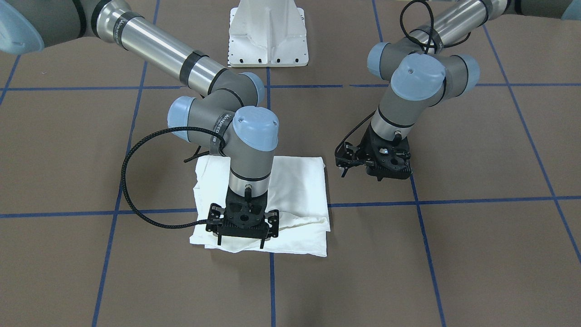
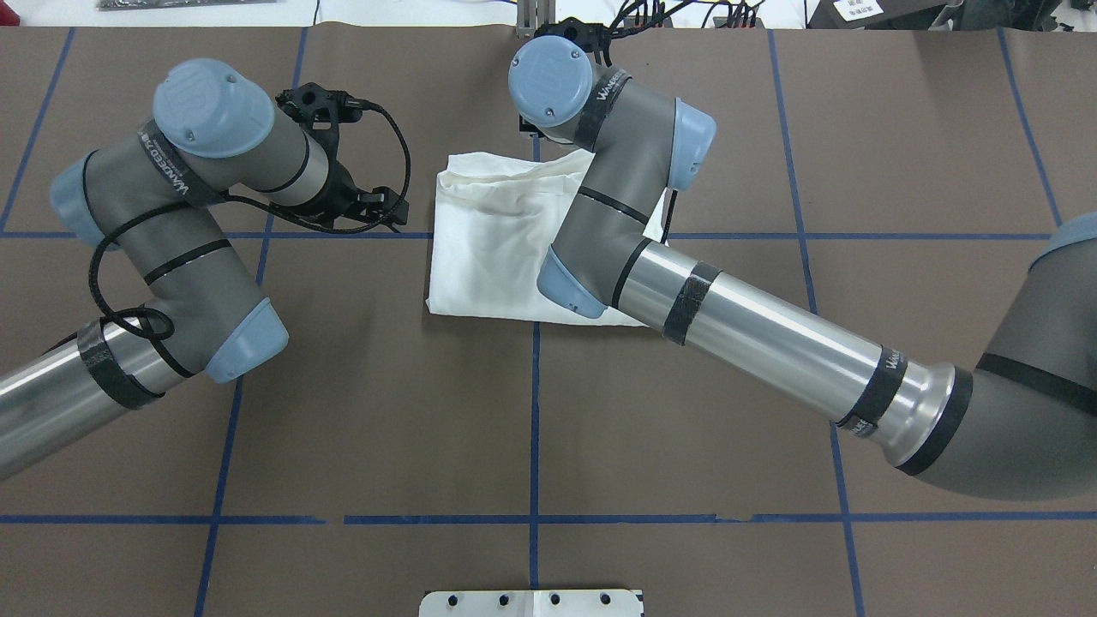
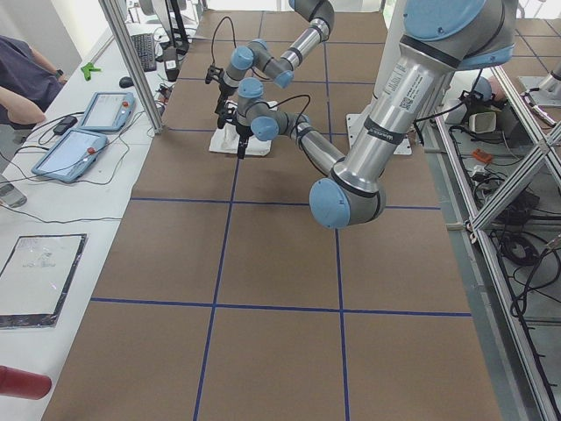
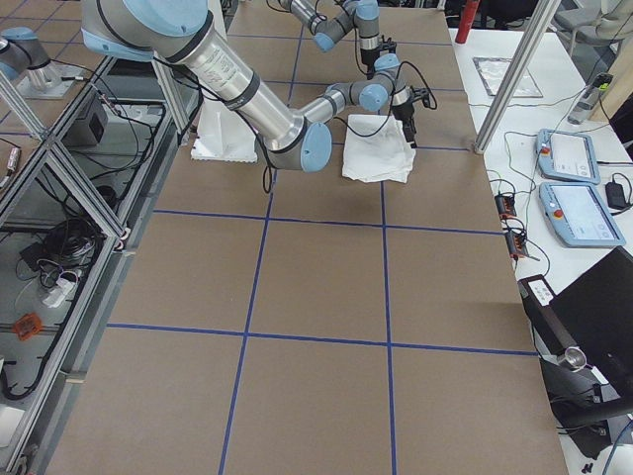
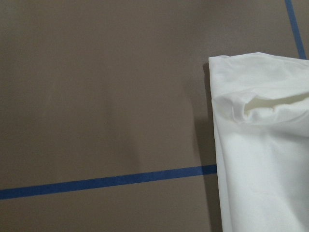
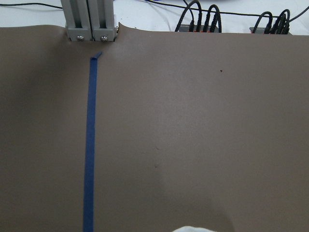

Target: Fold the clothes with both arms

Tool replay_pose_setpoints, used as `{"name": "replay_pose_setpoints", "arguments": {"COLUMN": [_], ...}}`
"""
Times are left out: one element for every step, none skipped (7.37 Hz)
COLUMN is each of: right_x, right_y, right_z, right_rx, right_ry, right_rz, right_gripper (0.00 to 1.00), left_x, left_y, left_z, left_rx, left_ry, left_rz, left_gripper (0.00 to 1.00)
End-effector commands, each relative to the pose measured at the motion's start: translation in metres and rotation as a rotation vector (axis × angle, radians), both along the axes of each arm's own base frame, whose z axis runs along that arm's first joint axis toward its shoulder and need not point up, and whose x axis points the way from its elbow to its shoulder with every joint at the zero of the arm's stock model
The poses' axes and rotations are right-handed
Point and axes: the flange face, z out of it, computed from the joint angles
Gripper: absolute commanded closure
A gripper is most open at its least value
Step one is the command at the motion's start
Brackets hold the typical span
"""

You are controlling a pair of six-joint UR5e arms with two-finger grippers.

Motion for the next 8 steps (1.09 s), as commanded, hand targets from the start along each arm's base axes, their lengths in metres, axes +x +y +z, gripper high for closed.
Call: {"name": "replay_pose_setpoints", "arguments": {"right_x": [0.033, 0.050, 0.061, 0.070, 0.072, 0.072, 0.072, 0.072], "right_y": [-0.023, -0.032, -0.026, -0.018, -0.015, -0.015, -0.015, -0.015], "right_z": [-0.003, -0.001, 0.011, 0.020, 0.028, 0.031, 0.034, 0.036], "right_rx": [-0.024, -0.034, -0.028, -0.023, -0.030, -0.032, -0.034, -0.035], "right_ry": [-0.027, -0.042, -0.046, -0.057, -0.057, -0.055, -0.053, -0.052], "right_rz": [-0.081, -0.119, -0.127, -0.134, -0.138, -0.138, -0.138, -0.138], "right_gripper": [0.00, 0.00, 0.00, 0.00, 0.00, 0.00, 0.00, 0.00], "left_x": [0.034, 0.057, 0.072, 0.086, 0.102, 0.126, 0.132, 0.132], "left_y": [-0.002, -0.013, -0.024, -0.037, -0.050, -0.048, -0.051, -0.063], "left_z": [0.003, -0.002, -0.004, -0.016, -0.029, -0.035, -0.035, -0.026], "left_rx": [-0.074, -0.095, -0.121, -0.127, -0.142, -0.145, -0.154, -0.153], "left_ry": [-0.008, -0.023, -0.030, -0.037, -0.043, -0.057, -0.064, -0.074], "left_rz": [-0.018, -0.021, -0.035, -0.037, -0.057, -0.082, -0.095, -0.176], "left_gripper": [0.00, 0.00, 0.00, 0.00, 0.00, 0.00, 0.00, 0.00]}}
